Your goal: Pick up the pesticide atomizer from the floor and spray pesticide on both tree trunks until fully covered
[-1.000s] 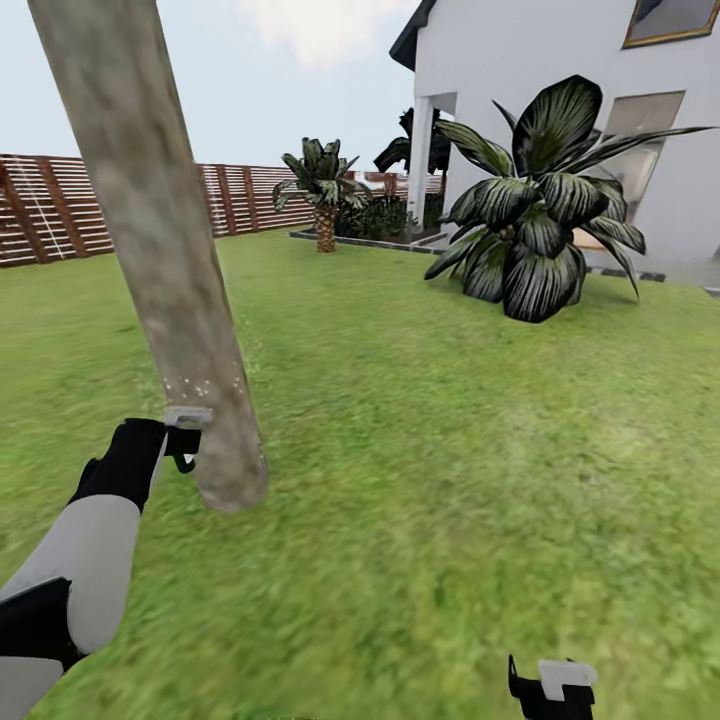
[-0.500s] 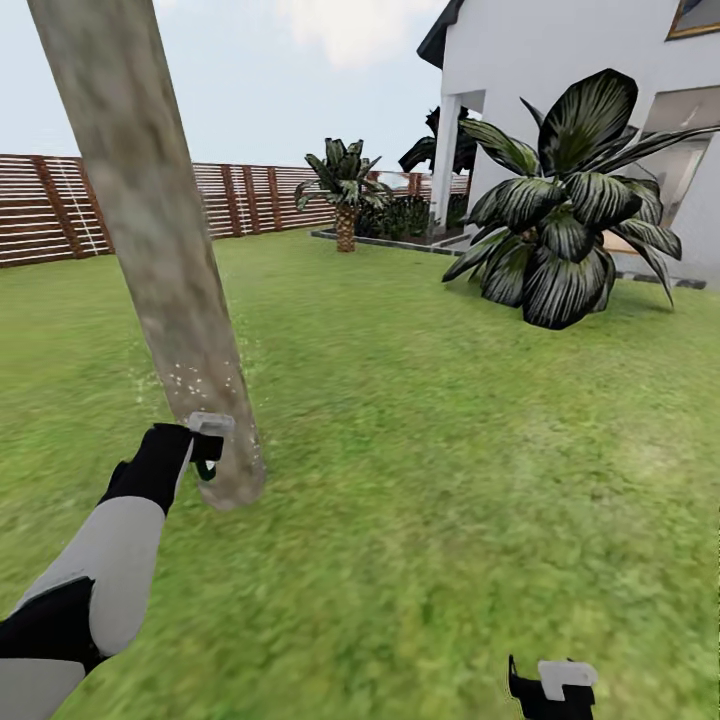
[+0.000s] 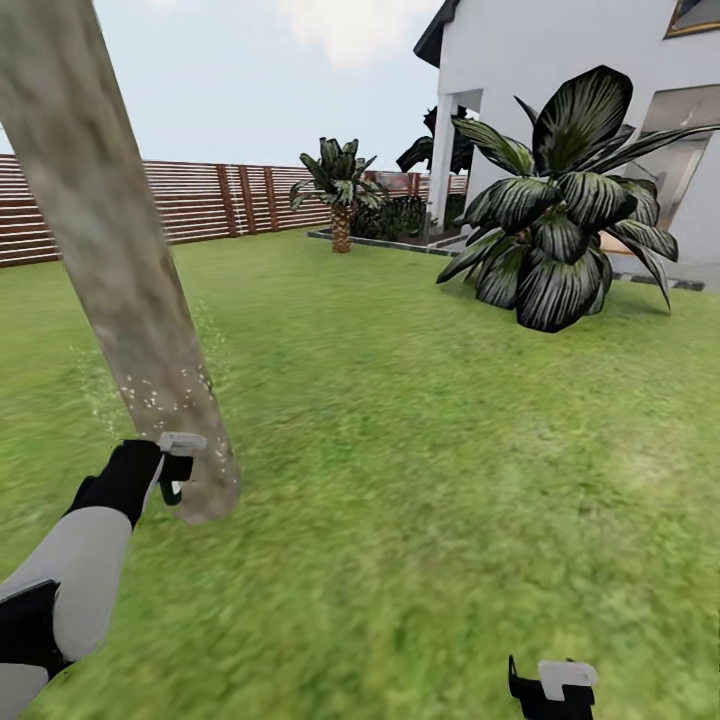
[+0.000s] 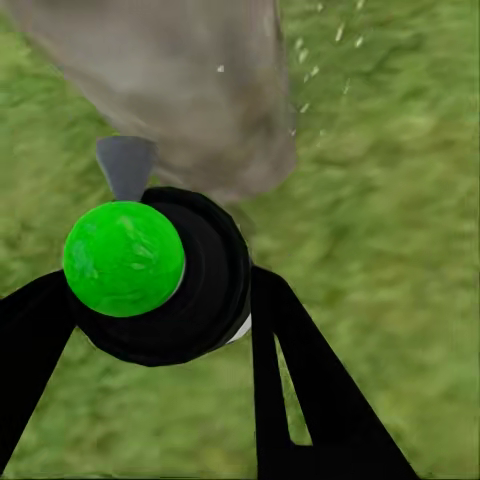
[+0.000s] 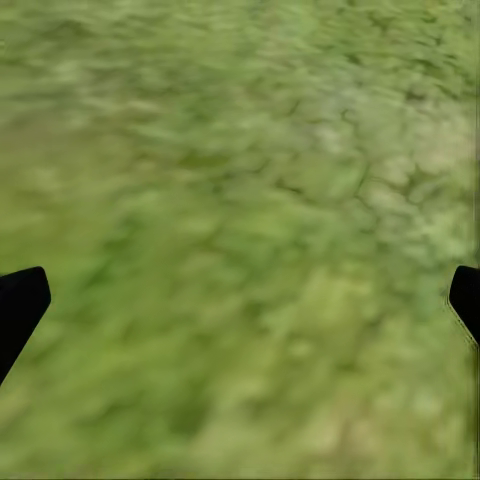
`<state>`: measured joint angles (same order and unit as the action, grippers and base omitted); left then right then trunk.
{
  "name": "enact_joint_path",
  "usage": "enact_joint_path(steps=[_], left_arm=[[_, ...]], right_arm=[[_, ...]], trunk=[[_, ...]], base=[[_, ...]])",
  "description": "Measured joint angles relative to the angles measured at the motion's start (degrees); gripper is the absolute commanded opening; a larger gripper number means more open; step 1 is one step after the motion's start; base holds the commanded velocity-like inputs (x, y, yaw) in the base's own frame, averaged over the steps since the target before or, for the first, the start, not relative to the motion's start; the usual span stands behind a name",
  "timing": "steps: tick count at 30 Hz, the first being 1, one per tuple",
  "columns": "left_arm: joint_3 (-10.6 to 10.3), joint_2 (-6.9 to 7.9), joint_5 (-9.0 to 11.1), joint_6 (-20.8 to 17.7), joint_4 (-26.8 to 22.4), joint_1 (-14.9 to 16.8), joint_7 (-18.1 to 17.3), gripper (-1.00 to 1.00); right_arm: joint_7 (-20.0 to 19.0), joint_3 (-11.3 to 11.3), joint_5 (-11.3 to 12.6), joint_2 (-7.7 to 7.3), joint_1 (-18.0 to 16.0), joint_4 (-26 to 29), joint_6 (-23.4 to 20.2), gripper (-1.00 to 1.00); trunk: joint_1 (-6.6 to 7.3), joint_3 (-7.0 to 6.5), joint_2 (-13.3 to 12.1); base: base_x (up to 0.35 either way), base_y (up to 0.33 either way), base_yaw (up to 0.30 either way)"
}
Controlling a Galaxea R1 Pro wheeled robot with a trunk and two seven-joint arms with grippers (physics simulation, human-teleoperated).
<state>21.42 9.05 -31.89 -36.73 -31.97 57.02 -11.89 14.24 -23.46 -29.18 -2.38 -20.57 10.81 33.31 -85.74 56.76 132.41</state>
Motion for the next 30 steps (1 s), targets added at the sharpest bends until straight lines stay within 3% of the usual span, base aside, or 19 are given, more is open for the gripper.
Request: enact_joint_path(steps=[3,7,10,13,16,18,21,23,24,27,30], left_arm=[[0.2,3.06,0.5,-0.1,0.0,-1.5,0.0,-1.0],[0.3,3.41,0.9,0.1,0.0,-3.5,0.0,-1.0],[0.5,1.94,2.7,2.2,0.6,-3.7,0.0,-1.0],[0.4,-2.09,4.2,3.1,1.0,-3.8,0.6,-1.0],[0.6,-2.97,3.6,3.2,1.0,-3.8,4.9,-1.0],[0.6,-1.66,3.2,3.3,1.0,-3.8,6.0,-1.0],[0.6,1.85,3.6,3.2,1.6,-3.8,6.2,-1.0],[0.7,2.19,4.1,3.3,4.1,-3.8,6.2,-1.0],[0.7,1.65,4.4,3.4,4.9,-3.8,6.2,-1.0],[0.5,-3.43,4.5,6.5,5.8,-3.8,6.3,-1.0],[0.5,-3.74,3.9,7.1,5.7,-4.4,6.4,-1.0]], right_arm=[[0.0,0.0,0.0,0.0,0.0,0.0,0.0,1.0],[0.0,0.0,0.0,0.0,0.0,0.0,0.0,1.0],[0.0,0.0,0.0,0.0,0.0,0.0,0.0,1.0],[0.0,0.0,0.0,0.0,0.0,0.0,0.0,1.0],[0.0,0.0,0.0,0.0,0.0,0.0,0.0,1.0],[0.0,0.0,0.0,0.0,0.0,0.0,0.0,1.0],[0.0,0.0,0.0,0.0,0.0,0.0,0.0,1.0],[0.0,0.0,0.0,0.0,0.0,0.0,0.0,1.0],[0.0,0.0,0.0,-0.01,0.0,0.0,0.0,1.0],[0.0,0.0,0.0,-0.07,0.0,0.0,0.0,1.0],[0.0,0.0,0.0,-0.08,0.0,0.0,0.0,1.0]], trunk=[[0.0,0.01,0.0],[0.0,0.0,0.0],[0.0,0.0,0.0],[0.0,0.0,0.0],[0.0,0.0,0.0],[0.0,0.0,0.0],[0.0,0.0,0.0],[0.0,0.0,0.0],[0.0,0.0,0.0],[0.0,0.0,0.0],[0.0,0.0,0.0]], base=[[0.029,-0.031,0.136],[0.003,-0.003,0.263],[0.0,0.0,0.277],[0.0,0.0,0.277],[0.0,0.0,0.277],[0.0,0.0,0.205],[0.0,0.0,0.057],[0.0,0.0,0.008],[0.0,0.0,0.002],[0.002,0.0,0.0],[0.205,0.0,0.0]])
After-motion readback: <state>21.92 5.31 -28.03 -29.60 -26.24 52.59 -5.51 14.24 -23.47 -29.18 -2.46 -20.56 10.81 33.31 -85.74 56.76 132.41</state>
